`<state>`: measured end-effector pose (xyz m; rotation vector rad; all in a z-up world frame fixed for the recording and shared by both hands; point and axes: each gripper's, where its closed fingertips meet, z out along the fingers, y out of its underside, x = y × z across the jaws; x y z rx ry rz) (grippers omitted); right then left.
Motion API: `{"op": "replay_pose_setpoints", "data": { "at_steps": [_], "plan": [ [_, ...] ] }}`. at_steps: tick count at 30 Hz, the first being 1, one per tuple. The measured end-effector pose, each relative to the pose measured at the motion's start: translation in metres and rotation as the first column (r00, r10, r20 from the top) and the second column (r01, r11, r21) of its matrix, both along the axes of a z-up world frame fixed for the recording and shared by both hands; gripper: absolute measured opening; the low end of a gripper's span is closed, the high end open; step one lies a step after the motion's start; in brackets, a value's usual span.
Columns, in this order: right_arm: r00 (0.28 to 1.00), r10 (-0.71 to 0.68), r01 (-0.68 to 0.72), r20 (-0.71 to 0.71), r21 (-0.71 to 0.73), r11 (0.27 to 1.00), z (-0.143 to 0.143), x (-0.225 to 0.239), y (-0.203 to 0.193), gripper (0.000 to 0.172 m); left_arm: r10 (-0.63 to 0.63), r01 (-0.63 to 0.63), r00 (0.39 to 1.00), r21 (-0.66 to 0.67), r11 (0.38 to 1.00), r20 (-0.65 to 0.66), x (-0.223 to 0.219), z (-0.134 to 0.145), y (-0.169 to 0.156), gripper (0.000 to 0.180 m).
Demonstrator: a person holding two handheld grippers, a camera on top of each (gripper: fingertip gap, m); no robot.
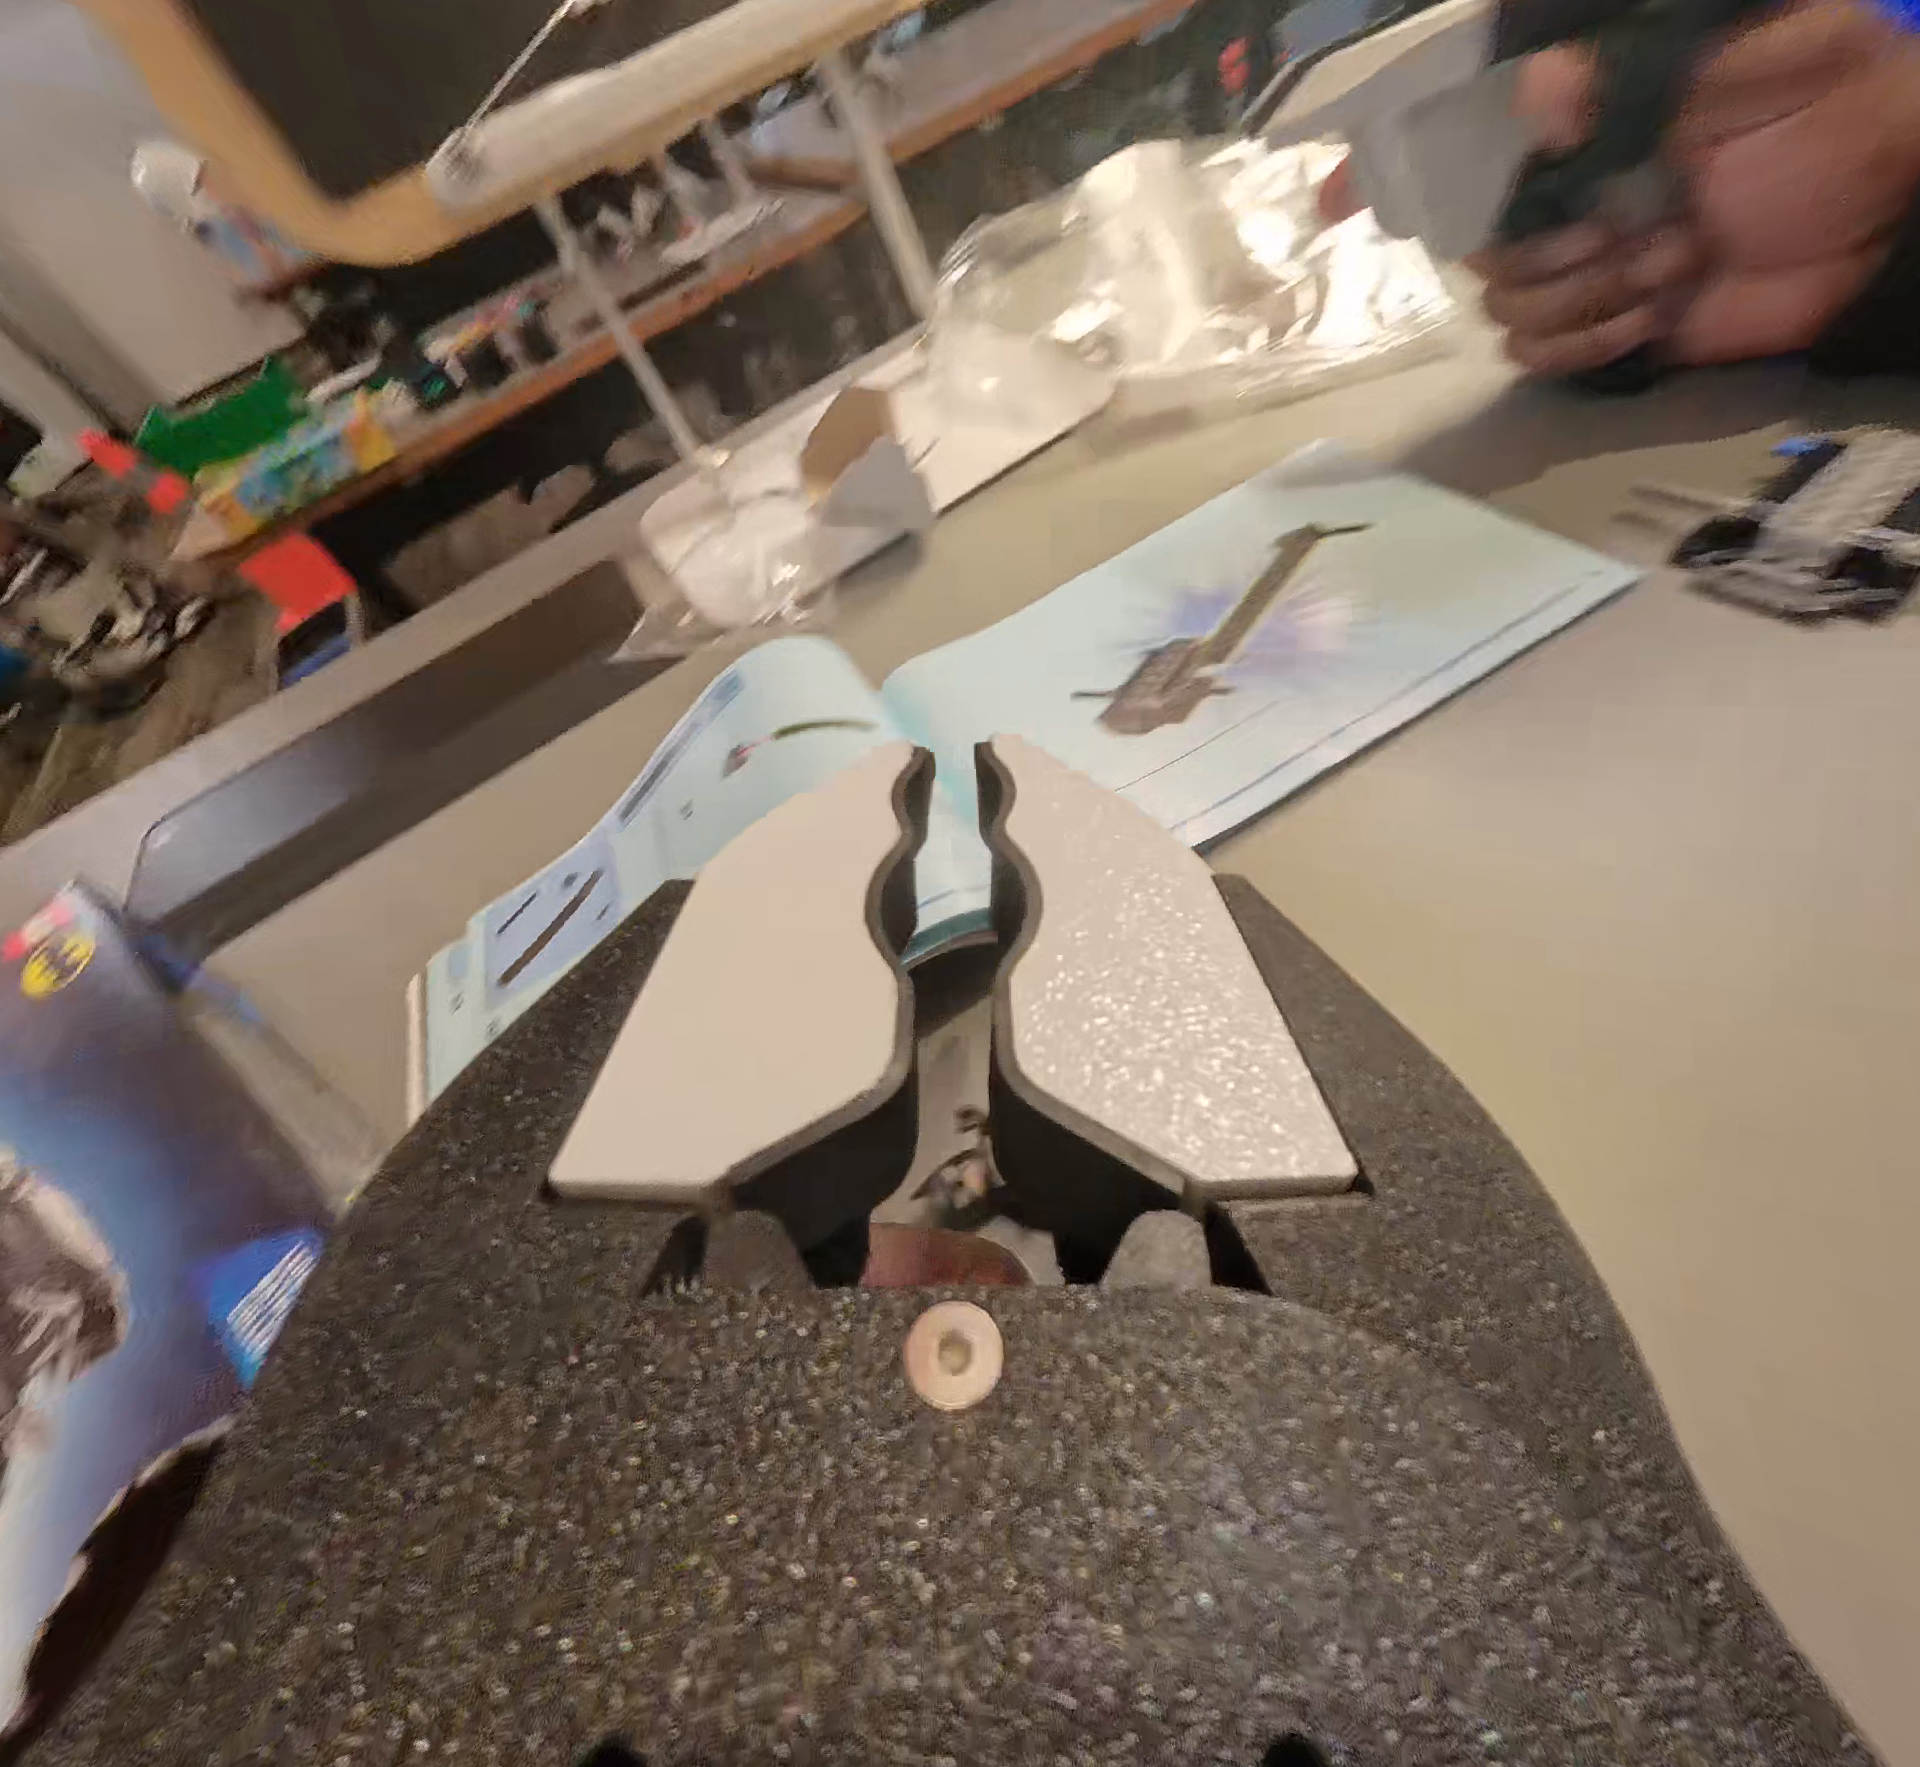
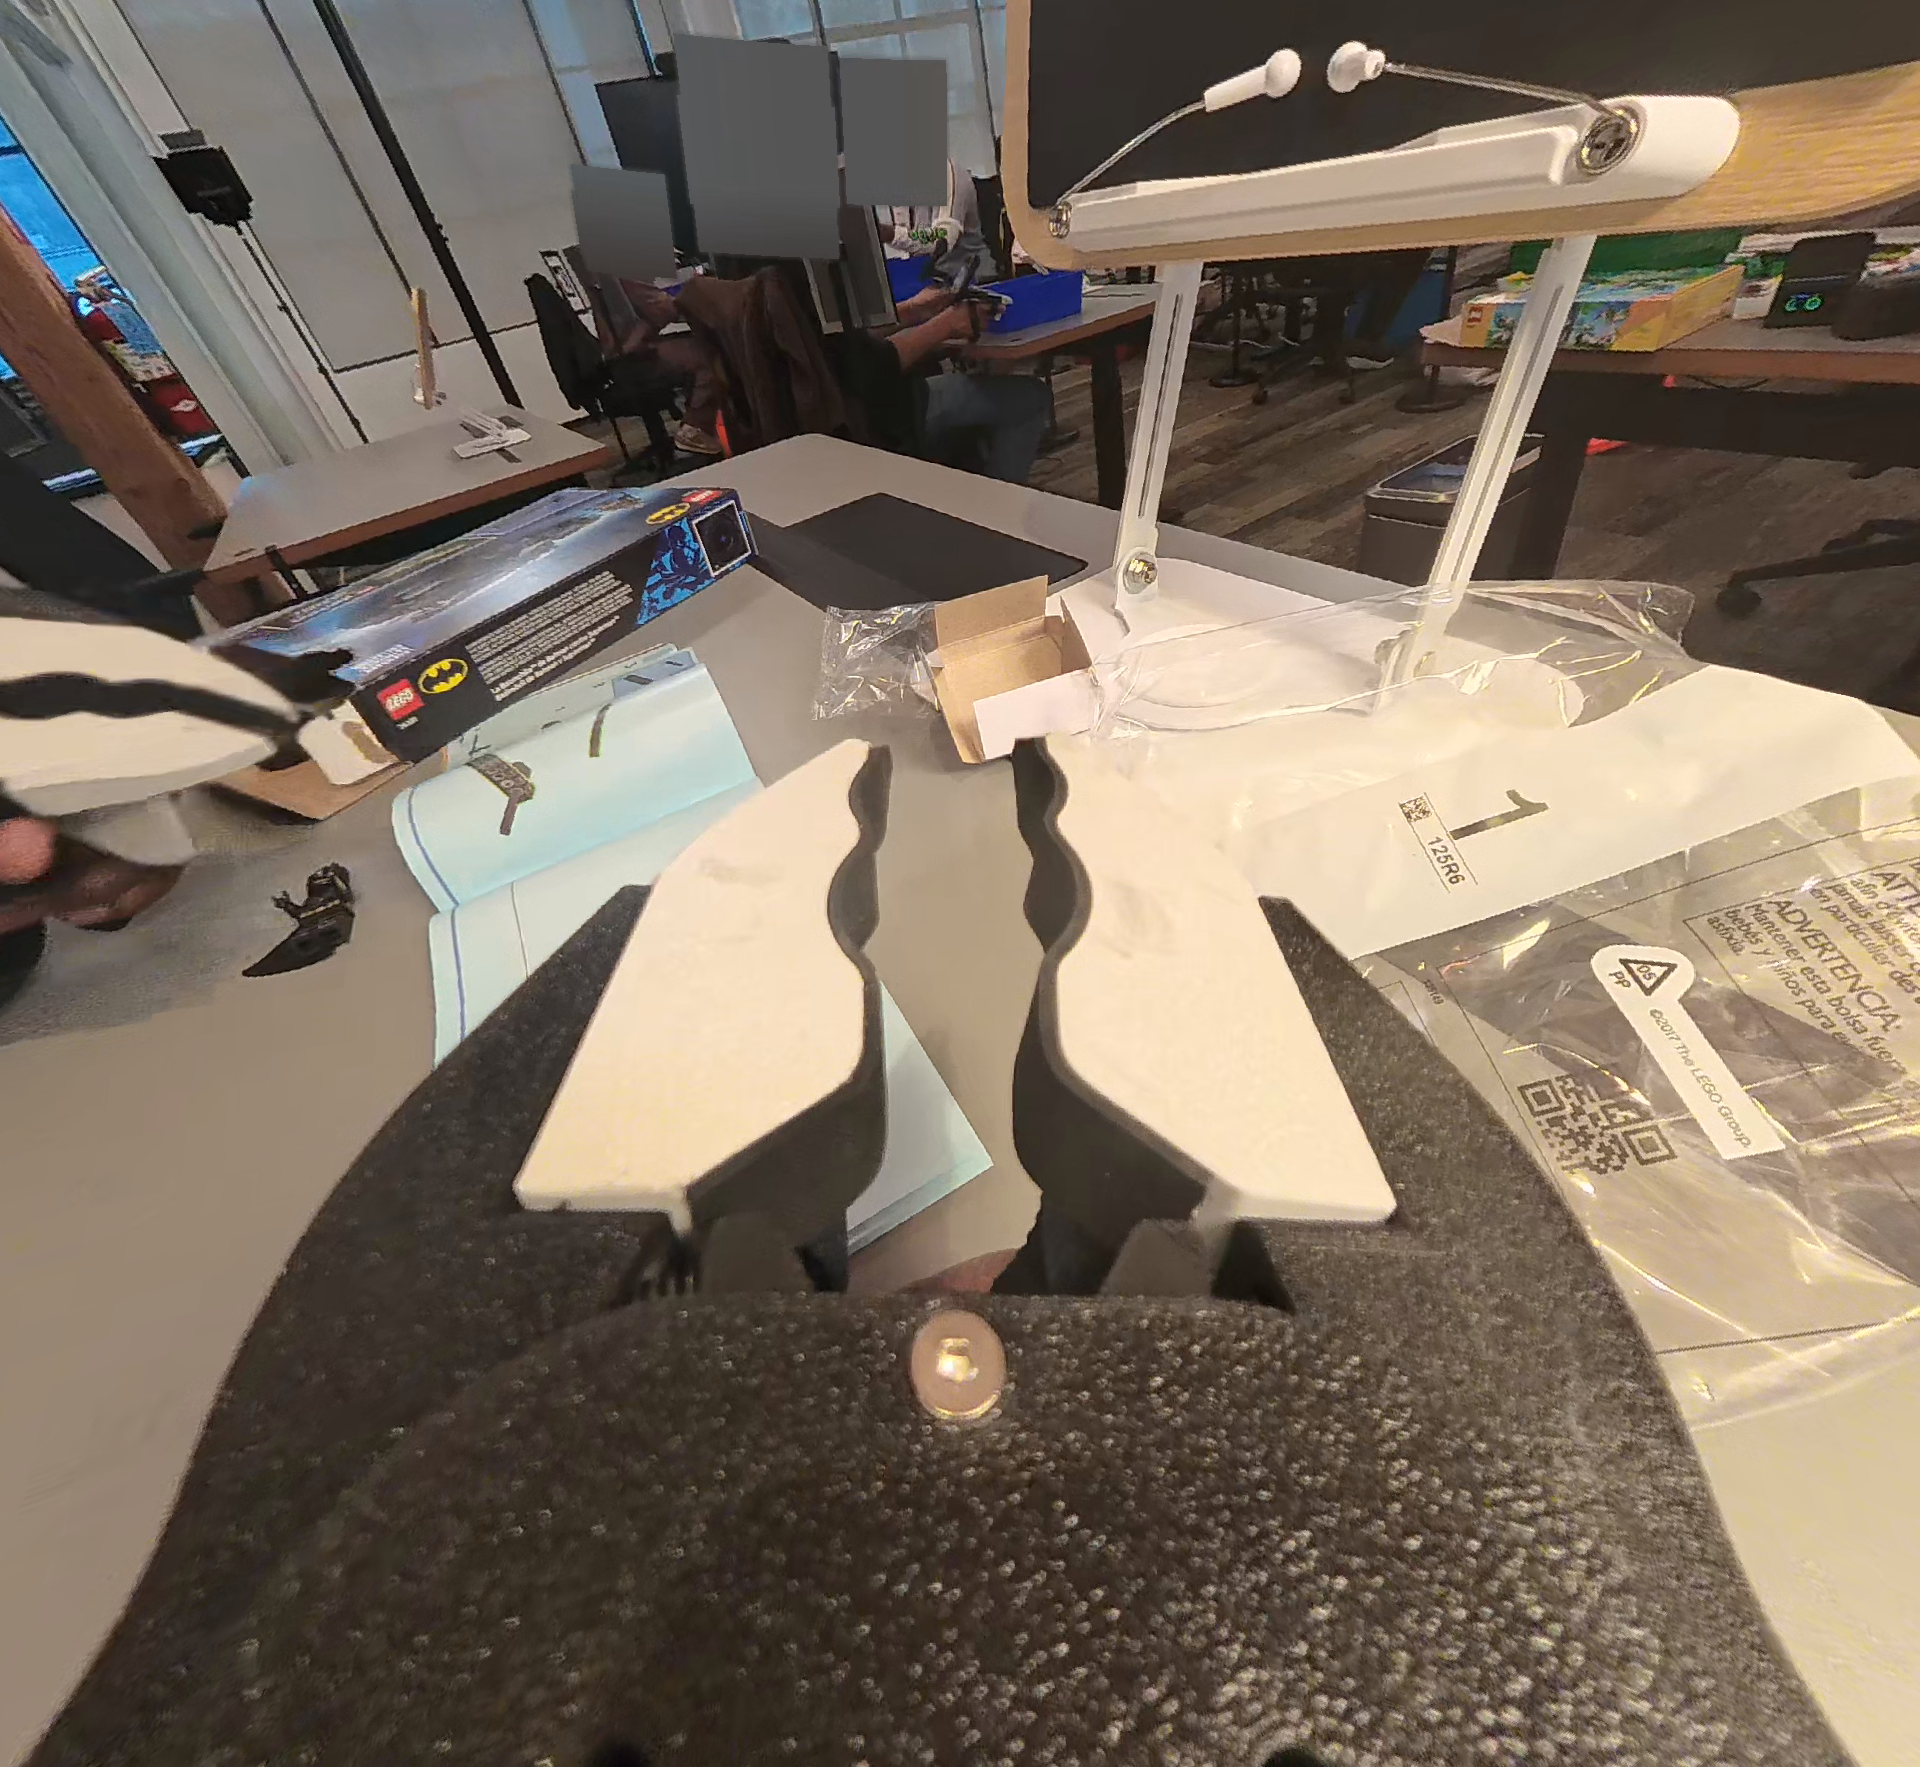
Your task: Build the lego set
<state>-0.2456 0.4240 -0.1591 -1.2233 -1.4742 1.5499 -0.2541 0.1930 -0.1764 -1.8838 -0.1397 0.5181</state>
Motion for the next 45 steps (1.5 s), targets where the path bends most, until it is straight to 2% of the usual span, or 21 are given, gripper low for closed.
{"op": "replay_pose_setpoints", "data": {
  "at_steps": [3,6,9,15,25,30,45],
  "plan": [
    [1.0,0.0,0.0,0.005,-0.006,1.0,-0.001,-0.001,0.0,0.024,-0.118,0.118,0.993,0.009,0.993,0.005,0.033,0.002,0.013,0.005],
    [1.0,0.001,-0.001,0.01,-0.008,1.0,-0.001,-0.001,0.001,0.024,-0.133,0.142,0.983,-0.062,0.988,0.129,0.051,-0.015,0.018,0.004],
    [1.0,0.007,-0.007,0.024,-0.016,1.0,-0.003,-0.003,0.001,0.025,-0.187,0.201,0.955,-0.042,0.979,0.229,0.072,-0.021,0.024,0.004],
    [0.999,0.015,-0.014,0.044,-0.028,1.0,-0.005,-0.005,0.0,0.025,-0.254,0.271,0.926,-0.022,0.962,0.278,0.088,-0.025,0.031,0.006],
    [0.998,0.021,-0.019,0.054,-0.035,0.999,-0.006,-0.007,-0.001,0.025,-0.269,0.294,0.899,-0.022,0.955,0.344,0.089,-0.029,0.03,0.007],
    [0.998,0.018,-0.016,0.053,-0.037,0.999,-0.006,-0.007,0.0,0.025,-0.251,0.311,0.885,-0.096,0.946,0.391,0.092,-0.042,0.029,0.008],
    [0.999,0.015,-0.014,0.045,-0.025,1.0,-0.005,-0.006,0.0,0.025,-0.243,0.326,0.89,-0.167,0.93,0.387,0.097,-0.051,0.03,0.01]
  ]
}}
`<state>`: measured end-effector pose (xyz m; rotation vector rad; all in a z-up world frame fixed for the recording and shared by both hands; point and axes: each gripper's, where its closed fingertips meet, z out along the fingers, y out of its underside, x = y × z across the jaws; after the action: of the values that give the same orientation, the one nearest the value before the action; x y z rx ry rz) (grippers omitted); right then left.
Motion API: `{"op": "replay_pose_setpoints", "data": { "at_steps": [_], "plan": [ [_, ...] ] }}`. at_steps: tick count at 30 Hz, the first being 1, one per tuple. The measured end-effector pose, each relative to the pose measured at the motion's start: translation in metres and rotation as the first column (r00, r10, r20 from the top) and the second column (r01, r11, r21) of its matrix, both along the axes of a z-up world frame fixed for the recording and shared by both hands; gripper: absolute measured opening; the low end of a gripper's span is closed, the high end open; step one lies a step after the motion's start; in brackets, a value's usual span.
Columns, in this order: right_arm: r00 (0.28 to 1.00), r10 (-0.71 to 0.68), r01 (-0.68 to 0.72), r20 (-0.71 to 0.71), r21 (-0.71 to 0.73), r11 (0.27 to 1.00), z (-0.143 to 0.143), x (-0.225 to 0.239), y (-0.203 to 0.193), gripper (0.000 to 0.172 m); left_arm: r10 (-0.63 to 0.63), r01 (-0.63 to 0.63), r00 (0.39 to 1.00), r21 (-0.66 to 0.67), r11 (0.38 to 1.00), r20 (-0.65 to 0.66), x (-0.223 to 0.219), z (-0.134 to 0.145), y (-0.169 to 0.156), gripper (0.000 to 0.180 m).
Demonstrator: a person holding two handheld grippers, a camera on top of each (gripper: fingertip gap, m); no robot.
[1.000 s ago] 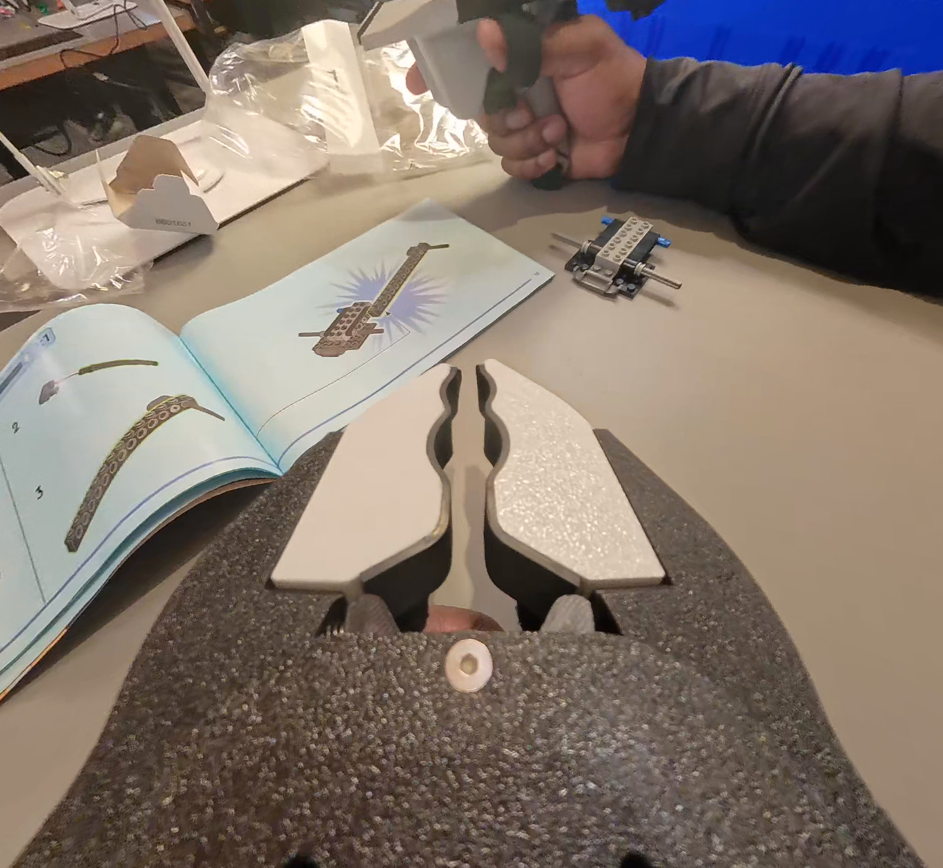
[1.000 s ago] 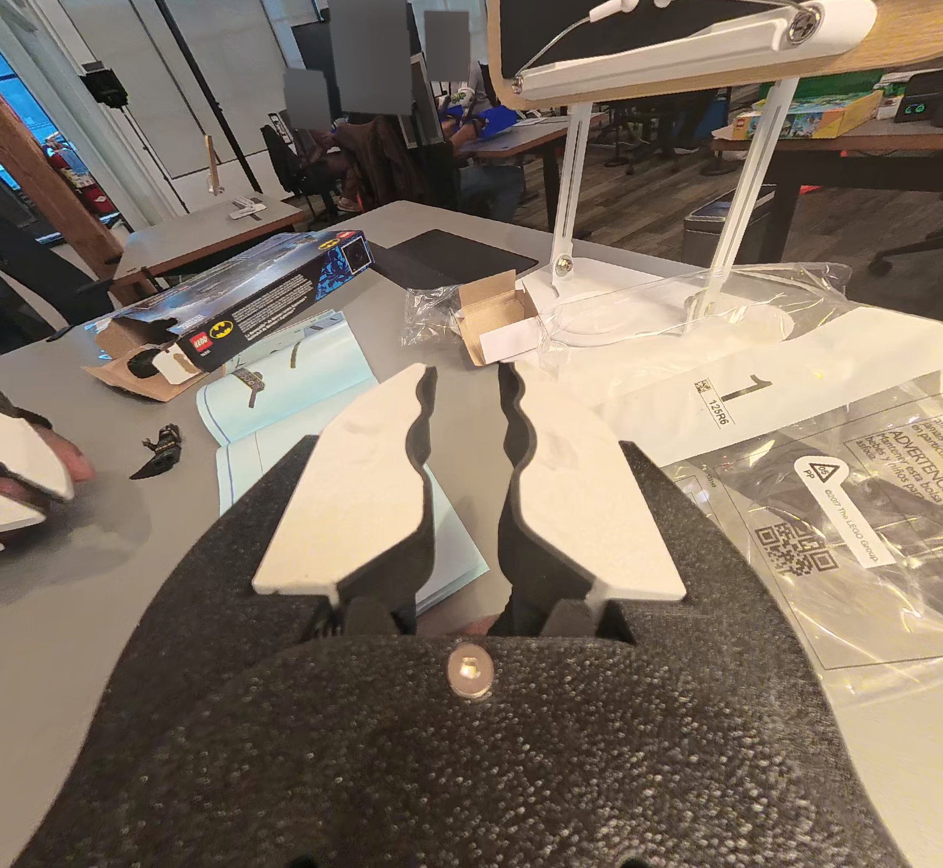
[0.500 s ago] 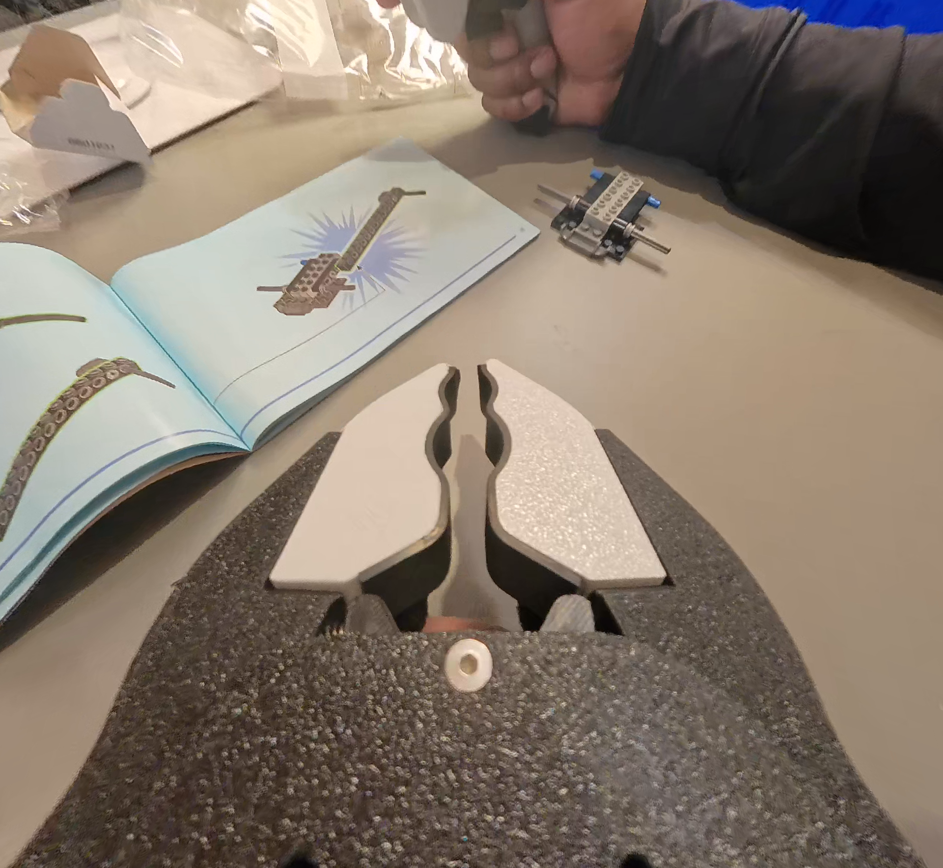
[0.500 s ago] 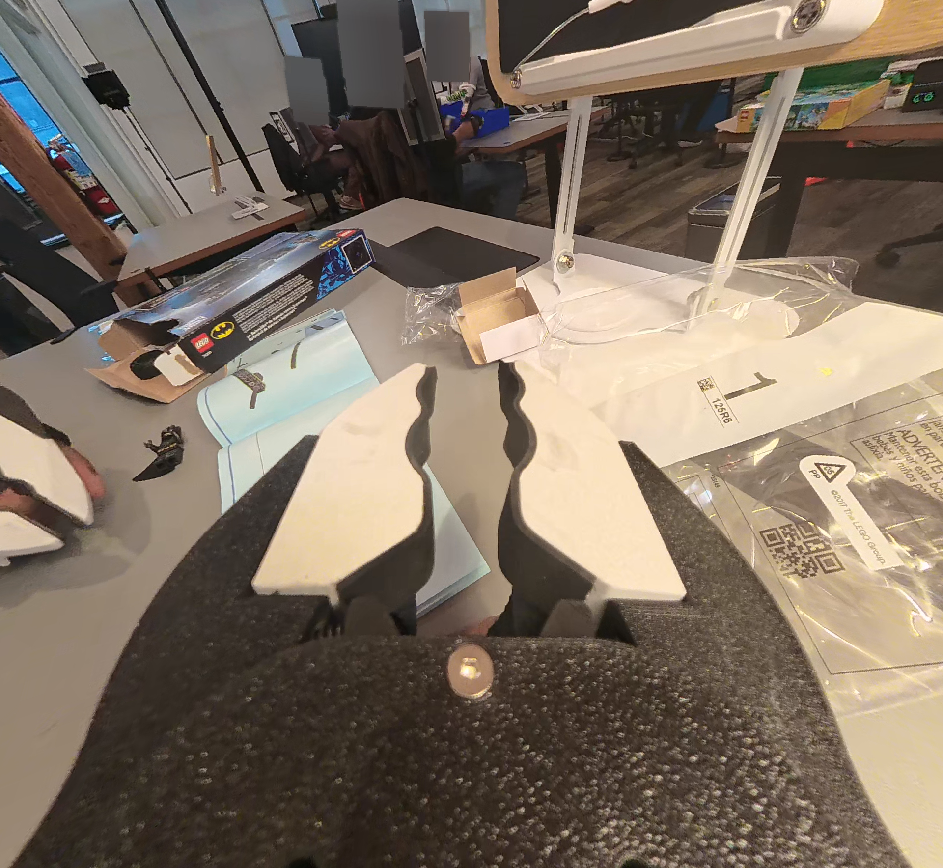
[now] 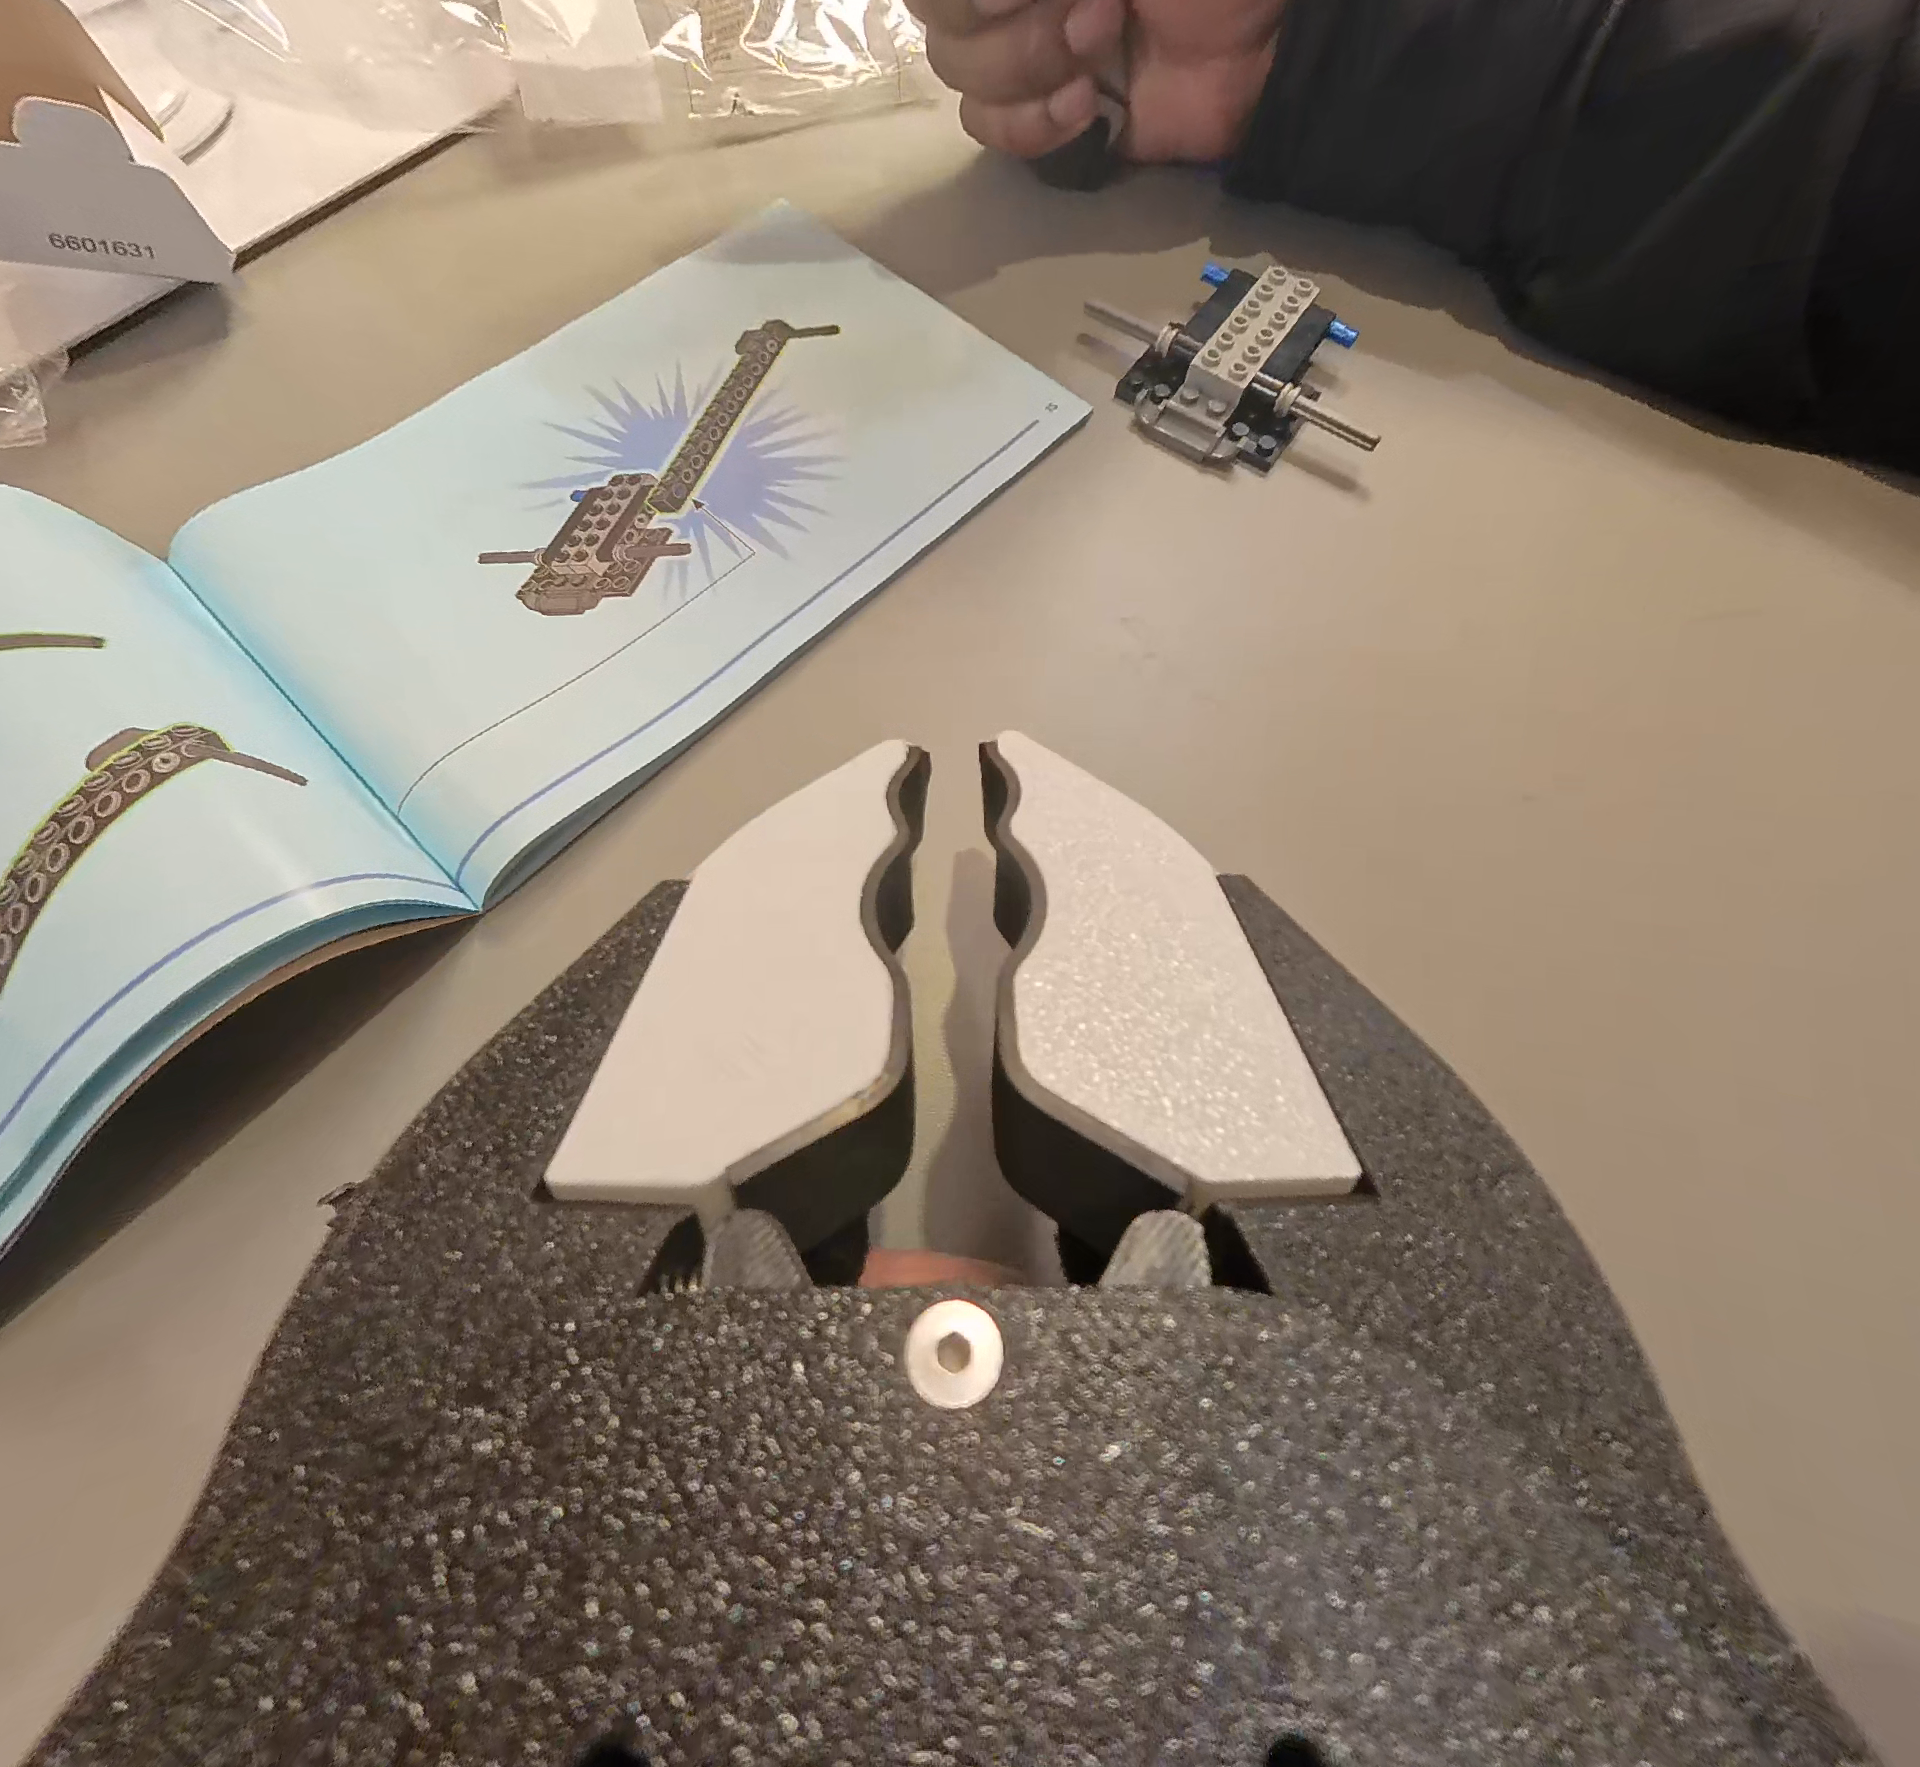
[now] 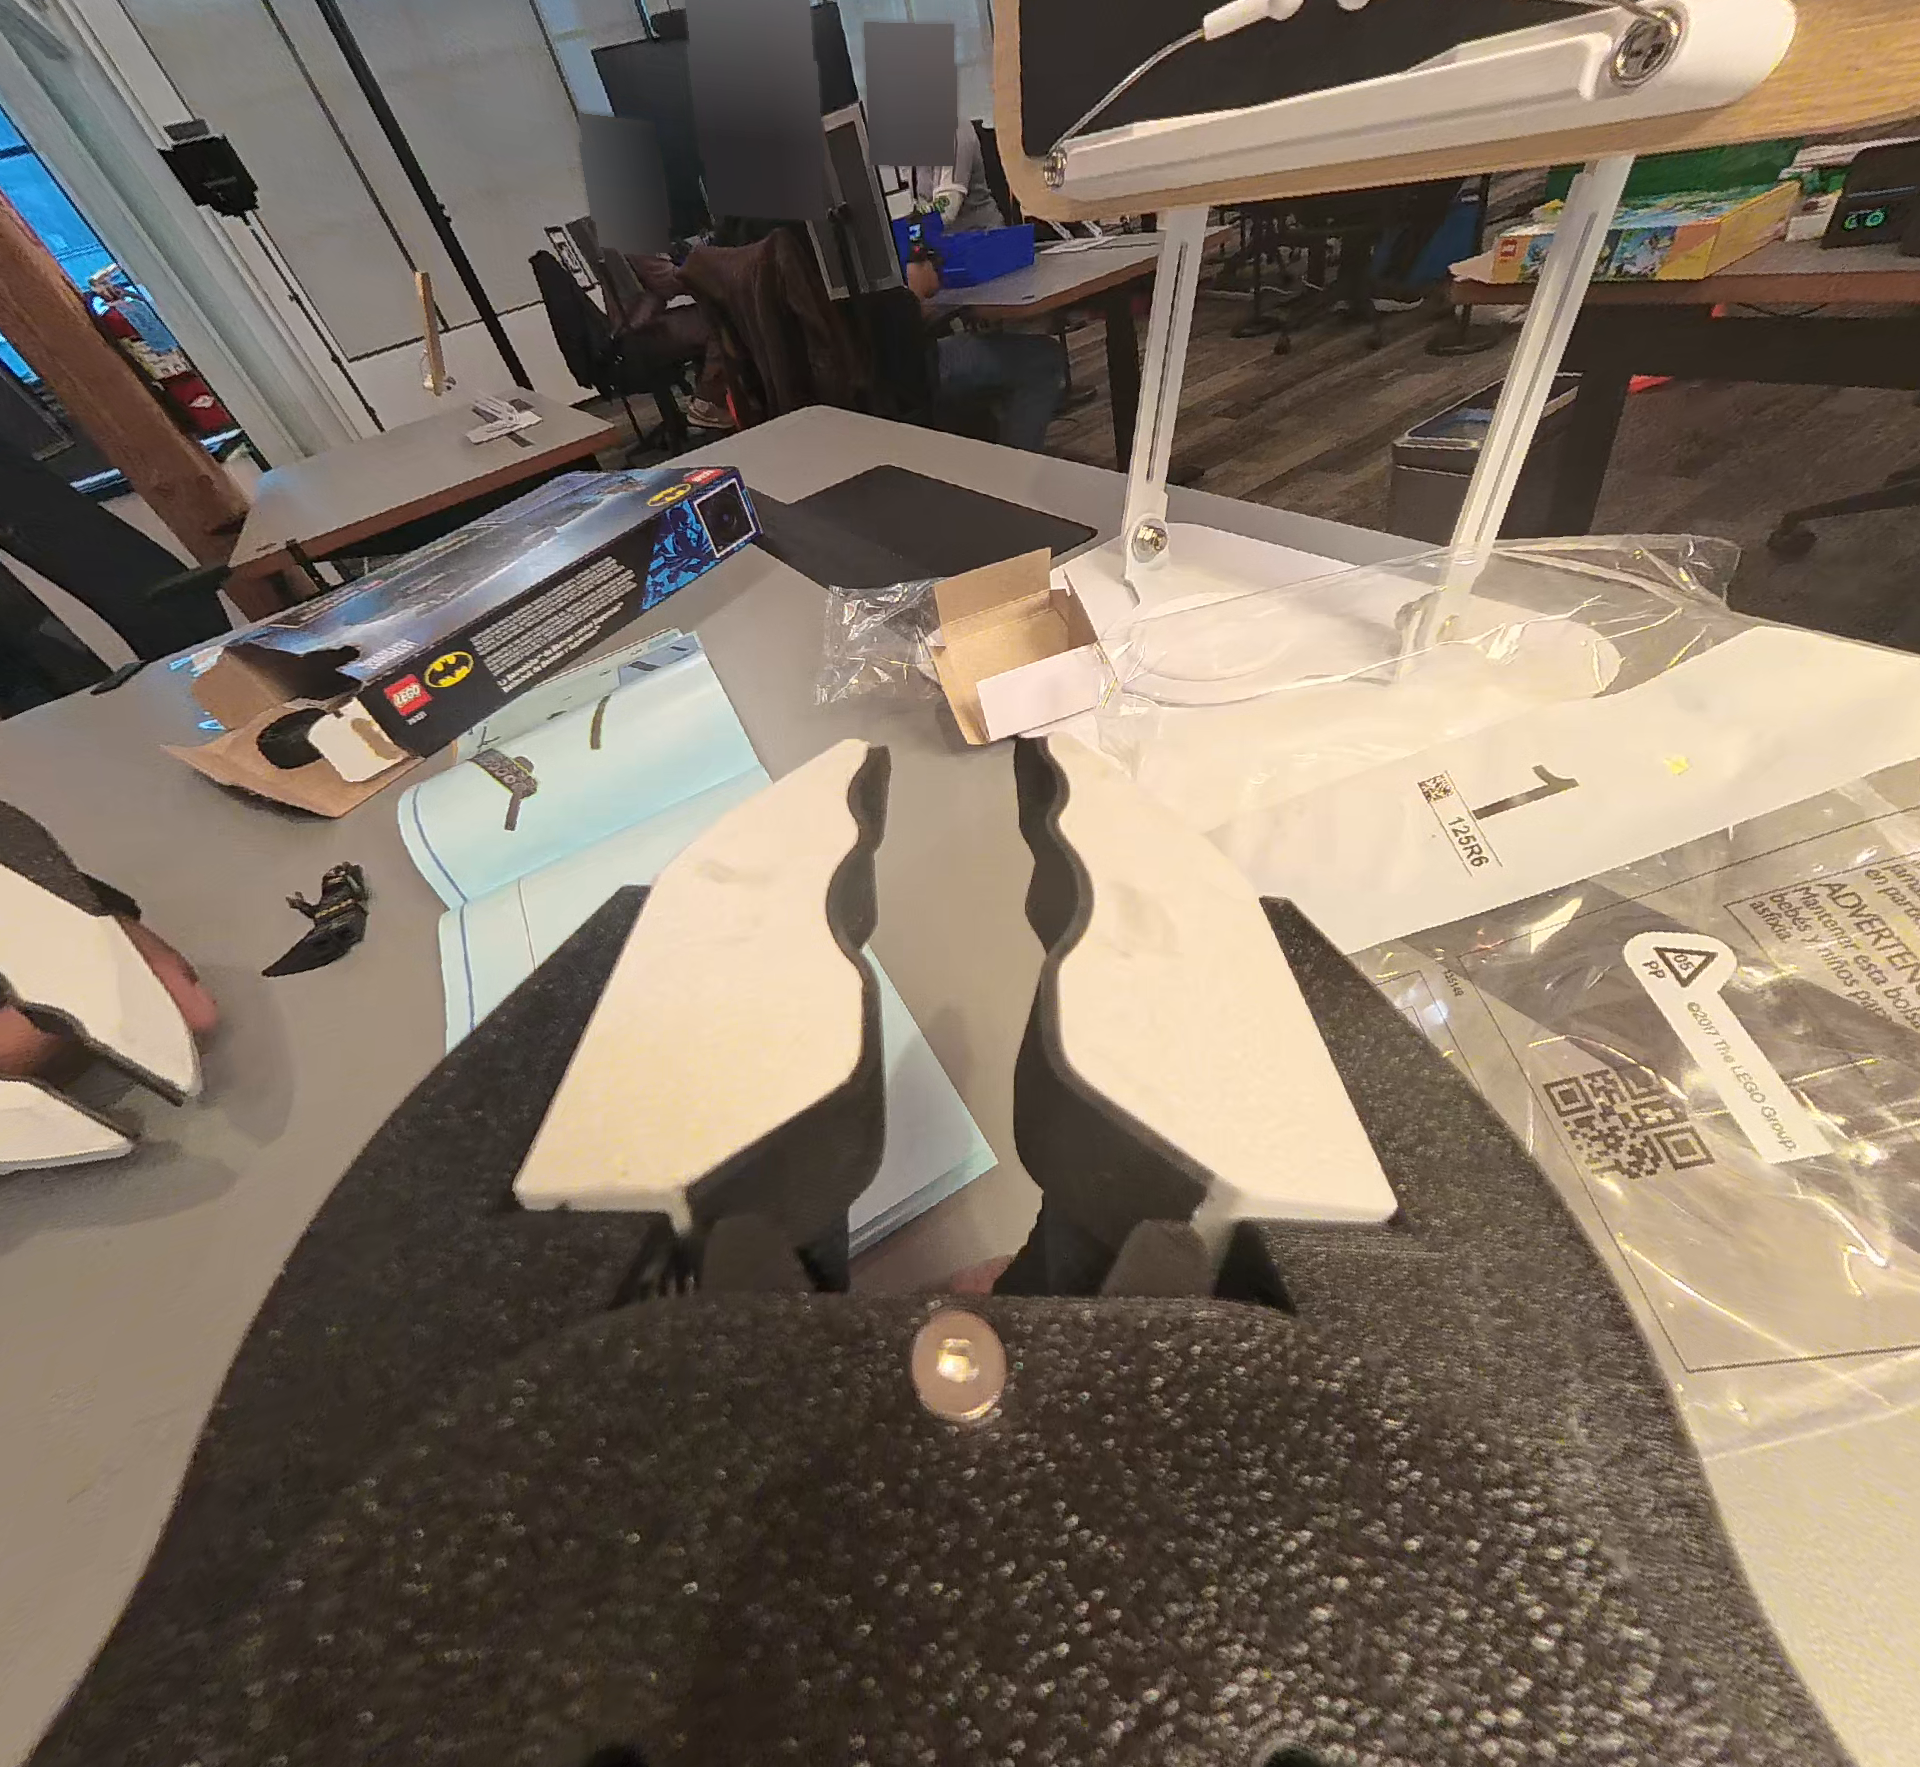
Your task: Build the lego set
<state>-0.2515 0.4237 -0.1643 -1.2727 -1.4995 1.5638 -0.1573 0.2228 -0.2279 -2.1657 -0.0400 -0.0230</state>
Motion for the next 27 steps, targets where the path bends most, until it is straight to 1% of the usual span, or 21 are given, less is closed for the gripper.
{"op": "replay_pose_setpoints", "data": {
  "at_steps": [11,27],
  "plan": [
    [1.0,0.001,-0.001,0.004,-0.004,1.0,-0.0004,-0.0002,0.0001,0.025,-0.016,0.015,0.999,-0.033,0.999,-0.03,0.0034,-0.0051,-0.0009,0.011],
    [1.0,0.013,-0.013,0.023,-0.017,1.0,-0.0025,-0.0021,-0.0001,0.025,-0.007,0.008,0.999,-0.033,0.999,0.033,0.0005,-0.0051,-0.0024,0.011]
  ]
}}
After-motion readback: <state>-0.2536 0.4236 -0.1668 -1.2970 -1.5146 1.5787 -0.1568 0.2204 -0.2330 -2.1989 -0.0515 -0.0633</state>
